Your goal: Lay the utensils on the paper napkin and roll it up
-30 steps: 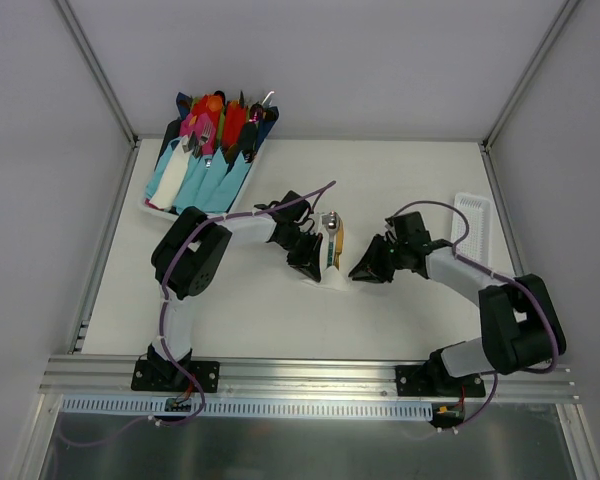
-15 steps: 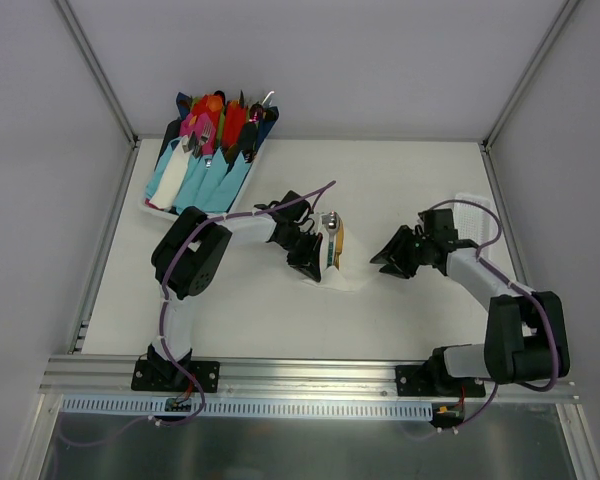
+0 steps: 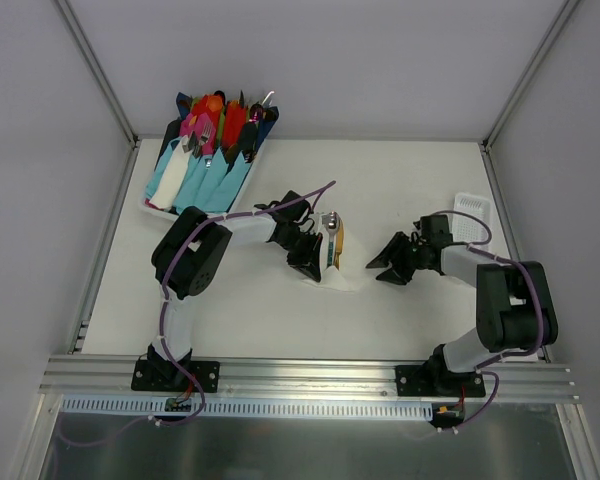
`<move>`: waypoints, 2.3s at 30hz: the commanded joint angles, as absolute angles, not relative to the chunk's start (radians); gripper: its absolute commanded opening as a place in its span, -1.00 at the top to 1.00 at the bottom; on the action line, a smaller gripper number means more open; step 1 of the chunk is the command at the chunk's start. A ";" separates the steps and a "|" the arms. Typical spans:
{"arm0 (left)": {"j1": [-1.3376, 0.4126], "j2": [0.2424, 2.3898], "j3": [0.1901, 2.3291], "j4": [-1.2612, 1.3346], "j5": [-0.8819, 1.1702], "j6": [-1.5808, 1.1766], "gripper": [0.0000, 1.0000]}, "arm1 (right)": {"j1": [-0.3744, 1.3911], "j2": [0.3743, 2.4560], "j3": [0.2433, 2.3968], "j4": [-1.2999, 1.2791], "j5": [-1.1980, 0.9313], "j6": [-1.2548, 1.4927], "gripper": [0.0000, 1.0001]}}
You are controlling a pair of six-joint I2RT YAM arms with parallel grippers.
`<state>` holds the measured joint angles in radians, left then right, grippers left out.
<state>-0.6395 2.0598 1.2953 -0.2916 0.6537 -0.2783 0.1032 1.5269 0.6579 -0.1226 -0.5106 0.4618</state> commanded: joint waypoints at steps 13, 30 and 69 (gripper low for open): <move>-0.630 2.097 1.292 -0.314 0.575 -0.261 1.00 | 0.101 1.488 0.546 0.123 -0.594 0.517 0.27; -0.630 2.103 1.293 -0.316 0.578 -0.262 1.00 | 0.101 1.453 0.502 0.184 -0.589 0.529 0.45; -0.630 2.108 1.299 -0.318 0.578 -0.262 1.00 | 0.406 1.629 0.732 0.380 -0.575 0.767 1.00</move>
<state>-0.6395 2.0624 1.2999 -0.2966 0.6540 -0.2806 0.3862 1.6028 0.6876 0.2756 -0.5812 0.7059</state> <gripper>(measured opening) 0.006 0.009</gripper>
